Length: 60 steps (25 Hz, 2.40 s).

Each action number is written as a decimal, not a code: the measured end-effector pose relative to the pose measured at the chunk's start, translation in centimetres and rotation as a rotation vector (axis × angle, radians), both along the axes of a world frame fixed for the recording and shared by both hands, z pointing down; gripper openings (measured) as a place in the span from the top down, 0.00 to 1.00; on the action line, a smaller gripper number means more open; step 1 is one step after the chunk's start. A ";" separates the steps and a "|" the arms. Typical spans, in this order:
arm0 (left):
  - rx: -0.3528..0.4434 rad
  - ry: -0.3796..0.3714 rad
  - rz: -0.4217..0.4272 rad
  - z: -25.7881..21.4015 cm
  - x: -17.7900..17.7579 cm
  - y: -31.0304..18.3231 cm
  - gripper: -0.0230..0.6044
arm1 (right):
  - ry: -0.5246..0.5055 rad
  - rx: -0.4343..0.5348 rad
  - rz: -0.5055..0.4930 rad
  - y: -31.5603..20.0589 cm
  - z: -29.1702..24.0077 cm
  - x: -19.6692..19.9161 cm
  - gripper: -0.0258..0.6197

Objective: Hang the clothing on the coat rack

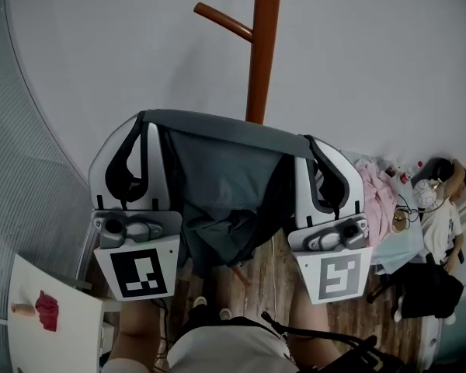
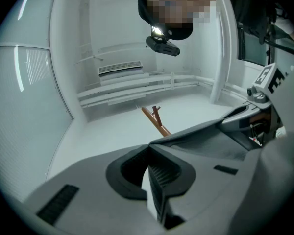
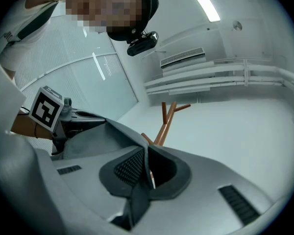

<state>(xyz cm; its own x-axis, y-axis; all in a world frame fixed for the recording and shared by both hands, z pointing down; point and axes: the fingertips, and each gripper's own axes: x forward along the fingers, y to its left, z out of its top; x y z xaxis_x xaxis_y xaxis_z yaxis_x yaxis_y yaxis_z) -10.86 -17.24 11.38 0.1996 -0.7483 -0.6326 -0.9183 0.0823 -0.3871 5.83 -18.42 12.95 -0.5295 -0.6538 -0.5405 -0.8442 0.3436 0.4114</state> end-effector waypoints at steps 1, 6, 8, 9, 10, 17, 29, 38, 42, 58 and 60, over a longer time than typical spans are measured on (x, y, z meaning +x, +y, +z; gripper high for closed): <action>0.005 -0.009 0.007 -0.1 0.0 -0.2 0.94 | -0.004 0.004 0.007 -0.1 0.0 0.0 0.91; -0.001 -0.044 0.046 -0.4 -0.1 -2.7 0.94 | -0.018 -0.002 0.040 -1.7 0.2 -0.2 0.91; -0.016 -0.063 0.047 -0.4 0.1 -4.0 0.94 | -0.021 -0.008 0.053 -2.5 0.2 0.0 0.91; -0.031 -0.072 0.045 -0.2 0.2 -4.6 0.94 | -0.024 -0.013 0.060 -2.8 0.4 0.1 0.91; -0.046 -0.079 0.048 0.1 0.2 -5.2 0.94 | -0.027 -0.021 0.067 -3.2 0.6 0.1 0.91; -0.107 -0.190 0.026 2.0 1.2 -9.5 0.94 | -0.057 -0.088 0.080 -5.8 2.1 0.7 0.91; -0.173 -0.267 0.032 5.1 2.5 -13.5 0.94 | -0.068 -0.183 0.088 -8.1 5.5 0.8 0.91; -0.224 -0.237 0.078 7.9 3.1 -15.0 0.94 | -0.071 -0.227 0.088 -9.0 7.5 0.9 0.91; -0.248 -0.228 0.087 9.6 2.9 -15.3 0.94 | -0.067 -0.247 0.081 -9.1 8.6 0.5 0.91; -0.361 -0.203 0.111 14.5 3.8 -16.6 0.94 | -0.064 -0.344 0.073 -10.3 12.2 0.9 0.91; -0.404 -0.196 0.107 15.7 3.6 -16.6 0.94 | -0.081 -0.346 0.067 -10.3 12.4 0.9 0.91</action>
<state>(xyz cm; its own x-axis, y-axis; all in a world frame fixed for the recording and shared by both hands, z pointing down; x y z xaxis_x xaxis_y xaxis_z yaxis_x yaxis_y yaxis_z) -7.30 -33.82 27.03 0.3762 -0.8957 -0.2370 -0.8196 -0.2024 -0.5360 6.72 -28.70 25.36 -0.4434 -0.8374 -0.3197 -0.8949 0.3933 0.2110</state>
